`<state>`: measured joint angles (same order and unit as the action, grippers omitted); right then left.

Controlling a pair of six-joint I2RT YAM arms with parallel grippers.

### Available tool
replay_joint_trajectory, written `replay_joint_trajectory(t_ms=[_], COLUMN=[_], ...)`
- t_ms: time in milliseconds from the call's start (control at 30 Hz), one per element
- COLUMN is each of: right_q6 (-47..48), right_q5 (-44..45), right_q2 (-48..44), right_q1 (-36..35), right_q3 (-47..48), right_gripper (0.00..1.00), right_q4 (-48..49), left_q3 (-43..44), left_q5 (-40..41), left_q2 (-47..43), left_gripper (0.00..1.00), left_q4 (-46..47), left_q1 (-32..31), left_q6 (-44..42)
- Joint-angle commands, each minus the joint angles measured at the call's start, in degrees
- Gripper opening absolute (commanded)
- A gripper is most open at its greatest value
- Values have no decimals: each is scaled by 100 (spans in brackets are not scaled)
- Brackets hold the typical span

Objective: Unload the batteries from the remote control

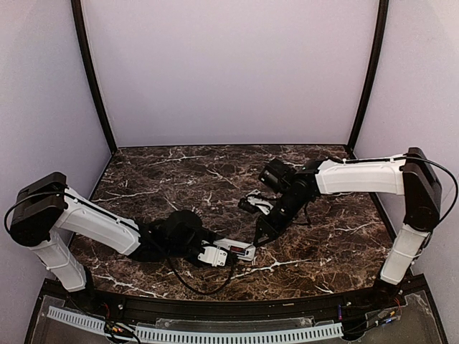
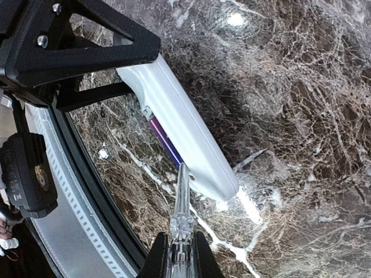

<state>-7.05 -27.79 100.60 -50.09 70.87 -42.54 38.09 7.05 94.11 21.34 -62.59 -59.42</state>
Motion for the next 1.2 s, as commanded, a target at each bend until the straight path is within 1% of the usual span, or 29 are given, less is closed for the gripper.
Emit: replay_joint_trajectory(t_ms=[0,233,633,833,1067,1167], right_q6=[-517,-1238,-2333,-2483,-2142,-1955], right_q5=[-331,-480,-889,-969,-353,-388], right_q2=[141,-6,-138,-264,-215,-255], right_q1=[-8,88,192,295,293,292], right_q3=[-386,-640,-700,-572,-130,13], right_gripper=[0,0,0,0,0,0], right_q4=[529,805,1108,969,326,273], left_q3=[25,15,59,49,90,92], left_q5=[132,214,410,437,449,460], left_q2=[-15,-3,70,85,142,178], left_gripper=[0,0,0,0,0,0], left_q4=[638,680,873,964,943,950], left_q1=[-22,-17,-21,-27,-18,-19], left_q6=[45,16,-184,-230,-248,-217])
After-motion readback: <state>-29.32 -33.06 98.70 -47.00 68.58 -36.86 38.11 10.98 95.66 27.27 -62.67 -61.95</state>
